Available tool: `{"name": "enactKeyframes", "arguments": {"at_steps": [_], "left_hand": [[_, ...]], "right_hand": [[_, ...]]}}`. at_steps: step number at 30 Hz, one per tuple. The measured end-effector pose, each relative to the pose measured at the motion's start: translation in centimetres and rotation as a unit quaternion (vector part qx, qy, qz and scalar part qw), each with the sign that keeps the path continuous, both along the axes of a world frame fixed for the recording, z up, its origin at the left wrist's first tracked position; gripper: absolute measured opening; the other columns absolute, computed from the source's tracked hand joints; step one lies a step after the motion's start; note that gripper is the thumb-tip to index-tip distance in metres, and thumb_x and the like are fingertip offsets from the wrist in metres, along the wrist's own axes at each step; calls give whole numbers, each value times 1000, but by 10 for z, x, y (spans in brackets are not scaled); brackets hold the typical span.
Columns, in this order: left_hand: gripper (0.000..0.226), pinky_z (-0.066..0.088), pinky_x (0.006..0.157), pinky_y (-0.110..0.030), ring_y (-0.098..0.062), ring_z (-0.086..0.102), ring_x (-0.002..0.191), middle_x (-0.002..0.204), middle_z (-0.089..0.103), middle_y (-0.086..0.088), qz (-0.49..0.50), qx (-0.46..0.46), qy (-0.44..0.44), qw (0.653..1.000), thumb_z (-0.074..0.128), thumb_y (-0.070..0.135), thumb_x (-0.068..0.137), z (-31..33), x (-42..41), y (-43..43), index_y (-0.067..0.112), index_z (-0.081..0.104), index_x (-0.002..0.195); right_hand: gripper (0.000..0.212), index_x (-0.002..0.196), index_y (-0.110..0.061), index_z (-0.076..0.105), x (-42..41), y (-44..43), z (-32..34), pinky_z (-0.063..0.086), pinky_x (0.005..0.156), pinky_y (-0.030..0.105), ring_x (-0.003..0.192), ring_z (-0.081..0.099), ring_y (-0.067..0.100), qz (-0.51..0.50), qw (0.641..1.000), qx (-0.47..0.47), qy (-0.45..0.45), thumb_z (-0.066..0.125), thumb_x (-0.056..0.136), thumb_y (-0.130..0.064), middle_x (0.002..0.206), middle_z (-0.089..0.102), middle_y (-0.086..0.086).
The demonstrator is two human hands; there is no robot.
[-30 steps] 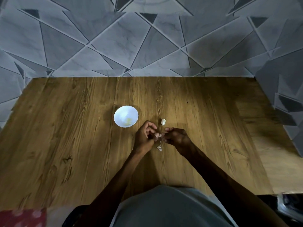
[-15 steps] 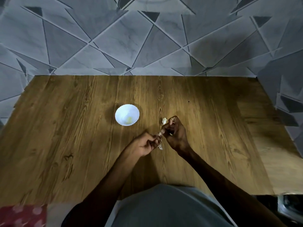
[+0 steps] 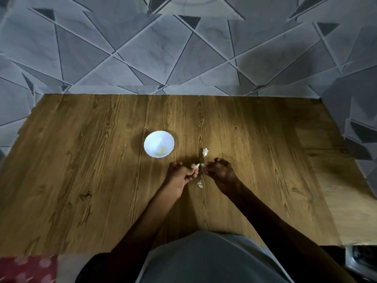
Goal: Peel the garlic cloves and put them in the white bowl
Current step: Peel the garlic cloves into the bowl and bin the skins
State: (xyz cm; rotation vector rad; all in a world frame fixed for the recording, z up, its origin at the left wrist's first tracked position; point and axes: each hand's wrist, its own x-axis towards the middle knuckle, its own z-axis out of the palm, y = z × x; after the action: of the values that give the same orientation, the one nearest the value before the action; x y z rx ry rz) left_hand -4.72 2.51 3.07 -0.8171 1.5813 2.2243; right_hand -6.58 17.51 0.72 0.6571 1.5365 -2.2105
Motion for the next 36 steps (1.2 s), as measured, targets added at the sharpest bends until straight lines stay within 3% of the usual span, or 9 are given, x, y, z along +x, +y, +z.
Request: {"name": "enactKeyframes", "arguments": {"at_steps": [2,5,8,12,19,23,28,32,36], "left_hand": [[28,55,57,-21,-13,66,59,85,64,-17,-14,28,-24,999,57,-16,86,2,-2,-4,3,49,105],[31,56,59,-23,-20,68,62,82,65,-17,-22,-192,51,980,68,-7,82,-4,0,-12,13,45,92],[32,56,67,-27,-16,71,70,78,71,-8,-84,-334,101,933,74,2,79,-22,-1,-20,20,49,86],[23,49,65,-16,-6,67,75,77,69,5,-121,-413,115,895,76,4,79,-44,-2,-27,18,59,85],[23,48,79,-16,-6,64,83,85,71,6,-156,-453,177,860,68,-5,80,-55,0,-30,18,69,83],[17,49,82,-20,-5,64,85,89,72,7,-136,-469,198,850,68,1,83,-58,1,-32,18,71,87],[13,49,81,-20,-9,64,86,90,71,3,-96,-463,196,859,67,2,84,-59,11,-35,14,71,88],[14,41,75,-3,-2,61,85,91,69,8,-92,-442,187,873,66,1,85,-59,24,-32,13,70,90],[15,38,70,2,8,59,81,91,69,10,-77,-402,177,895,66,0,85,-59,34,-28,13,71,92]], "right_hand": [[30,91,-10,48,2,7,-1,56,63,29,65,69,18,6,997,22,72,54,85,19,73,73,7],[21,85,-2,56,5,14,-5,60,65,32,68,72,19,53,977,158,130,64,81,18,73,72,10],[18,77,-9,65,4,13,-14,61,66,35,70,73,17,138,906,355,186,75,79,7,75,73,6],[10,84,-11,73,0,9,-26,61,70,32,74,71,10,250,824,460,218,69,86,-1,85,74,2],[20,106,-8,70,4,1,-29,51,79,21,96,67,17,316,701,552,321,56,93,-1,107,69,5],[27,118,-9,65,17,3,-40,56,88,34,109,60,26,363,598,593,399,61,91,-6,123,62,10],[33,124,-9,65,38,14,-46,59,80,38,119,56,30,380,552,582,461,59,92,-5,130,59,12],[25,112,-7,70,38,21,-51,59,76,35,100,65,28,389,515,543,538,69,87,-5,113,67,11],[21,103,-10,74,29,21,-52,57,73,32,93,67,25,388,474,539,578,75,82,-9,102,70,8]]}}
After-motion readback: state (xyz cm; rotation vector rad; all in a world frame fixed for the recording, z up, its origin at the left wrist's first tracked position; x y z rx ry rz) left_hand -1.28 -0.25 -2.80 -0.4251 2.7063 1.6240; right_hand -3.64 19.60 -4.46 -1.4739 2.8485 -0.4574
